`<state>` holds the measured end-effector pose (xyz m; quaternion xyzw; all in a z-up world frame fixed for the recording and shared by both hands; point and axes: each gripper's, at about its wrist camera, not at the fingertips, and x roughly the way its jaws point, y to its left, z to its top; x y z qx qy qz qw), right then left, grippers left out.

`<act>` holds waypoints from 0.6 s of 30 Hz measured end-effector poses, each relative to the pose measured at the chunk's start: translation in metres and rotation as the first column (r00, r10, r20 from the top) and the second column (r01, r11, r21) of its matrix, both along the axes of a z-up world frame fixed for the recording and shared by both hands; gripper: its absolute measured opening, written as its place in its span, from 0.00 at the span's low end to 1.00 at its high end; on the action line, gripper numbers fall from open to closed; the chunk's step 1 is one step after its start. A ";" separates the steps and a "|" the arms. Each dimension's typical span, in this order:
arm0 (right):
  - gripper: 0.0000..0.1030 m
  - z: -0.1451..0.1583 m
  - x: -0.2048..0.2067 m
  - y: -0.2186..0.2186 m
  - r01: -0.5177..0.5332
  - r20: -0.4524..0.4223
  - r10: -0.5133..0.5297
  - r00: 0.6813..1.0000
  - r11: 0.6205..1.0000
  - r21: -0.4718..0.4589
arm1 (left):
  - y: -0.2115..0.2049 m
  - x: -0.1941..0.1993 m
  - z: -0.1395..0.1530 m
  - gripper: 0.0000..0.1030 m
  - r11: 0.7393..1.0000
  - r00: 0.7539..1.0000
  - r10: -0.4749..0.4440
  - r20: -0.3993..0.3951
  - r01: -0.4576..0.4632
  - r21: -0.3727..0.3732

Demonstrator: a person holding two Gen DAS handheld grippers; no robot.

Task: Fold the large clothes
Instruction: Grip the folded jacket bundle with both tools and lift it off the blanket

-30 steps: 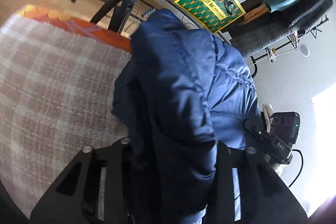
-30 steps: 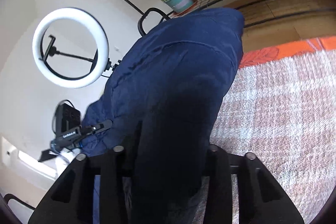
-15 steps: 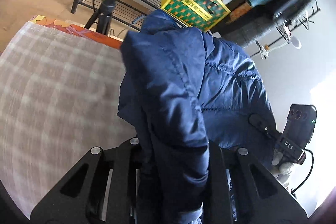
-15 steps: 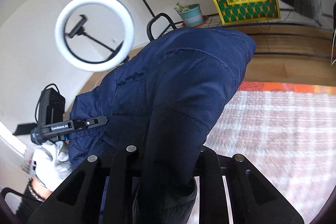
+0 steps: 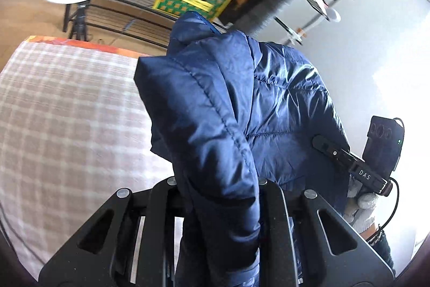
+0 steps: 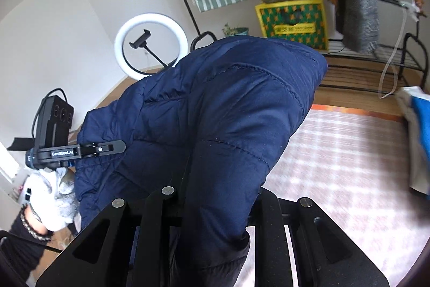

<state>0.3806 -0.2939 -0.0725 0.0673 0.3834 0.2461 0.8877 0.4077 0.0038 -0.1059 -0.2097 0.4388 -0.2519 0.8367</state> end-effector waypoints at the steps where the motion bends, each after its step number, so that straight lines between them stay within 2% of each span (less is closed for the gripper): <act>1: 0.18 0.006 -0.011 -0.010 0.009 0.006 -0.009 1.000 1.000 -0.007 | -0.011 -0.007 0.005 0.17 1.000 1.000 -0.014 0.003 0.014 0.002; 10: 0.18 0.044 -0.079 -0.107 0.096 0.049 -0.093 0.995 0.993 -0.064 | -0.127 -0.053 0.030 0.17 0.989 0.989 -0.140 0.043 0.141 -0.037; 18: 0.18 0.073 -0.098 -0.201 0.176 0.102 -0.164 0.981 0.977 -0.118 | -0.241 -0.044 0.037 0.17 0.970 0.970 -0.230 0.073 0.235 -0.057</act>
